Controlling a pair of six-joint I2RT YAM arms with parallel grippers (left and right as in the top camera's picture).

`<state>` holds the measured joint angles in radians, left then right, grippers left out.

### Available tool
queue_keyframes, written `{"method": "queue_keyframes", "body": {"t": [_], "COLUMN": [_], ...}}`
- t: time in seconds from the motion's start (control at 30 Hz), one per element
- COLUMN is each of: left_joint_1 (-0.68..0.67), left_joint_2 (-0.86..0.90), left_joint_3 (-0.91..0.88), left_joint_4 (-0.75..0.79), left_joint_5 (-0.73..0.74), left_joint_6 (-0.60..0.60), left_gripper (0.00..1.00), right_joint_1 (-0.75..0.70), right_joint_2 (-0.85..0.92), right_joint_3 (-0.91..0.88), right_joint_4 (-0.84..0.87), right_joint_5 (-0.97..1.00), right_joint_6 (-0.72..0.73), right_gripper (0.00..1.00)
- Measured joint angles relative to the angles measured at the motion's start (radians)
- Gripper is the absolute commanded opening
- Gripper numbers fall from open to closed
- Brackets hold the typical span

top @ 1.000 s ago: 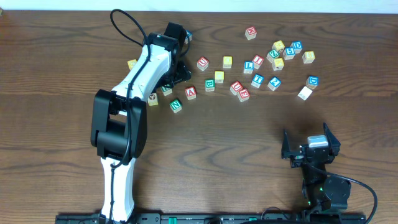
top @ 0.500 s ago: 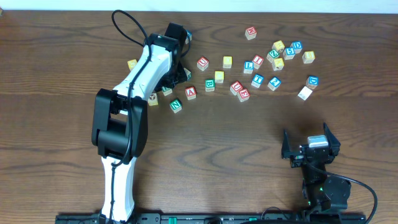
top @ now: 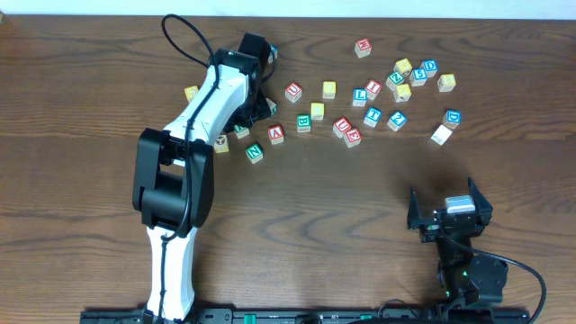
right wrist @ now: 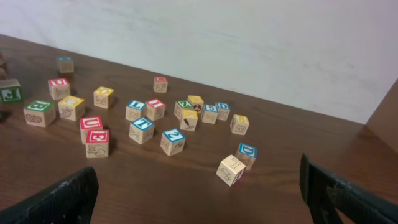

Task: Spell out ROBOT
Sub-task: 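Lower the left gripper and close it on the green R block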

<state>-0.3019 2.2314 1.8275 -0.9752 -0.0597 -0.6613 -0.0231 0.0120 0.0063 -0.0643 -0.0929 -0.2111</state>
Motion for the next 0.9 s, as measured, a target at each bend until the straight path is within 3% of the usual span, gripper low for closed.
{"method": "queue_keyframes", "body": {"t": [0.9], "left_joint_1": [0.000], "left_joint_2": [0.032], "left_joint_3": [-0.048], "left_joint_4": [0.034], "left_joint_5": [-0.006], "left_joint_6": [0.000], "left_gripper": [0.64], "right_joint_1": [0.000], "right_joint_2": [0.000], "right_joint_3": [0.000], "right_joint_4": [0.000], "right_joint_5": [0.000], "right_joint_6": [0.000], "right_gripper": [0.99]}}
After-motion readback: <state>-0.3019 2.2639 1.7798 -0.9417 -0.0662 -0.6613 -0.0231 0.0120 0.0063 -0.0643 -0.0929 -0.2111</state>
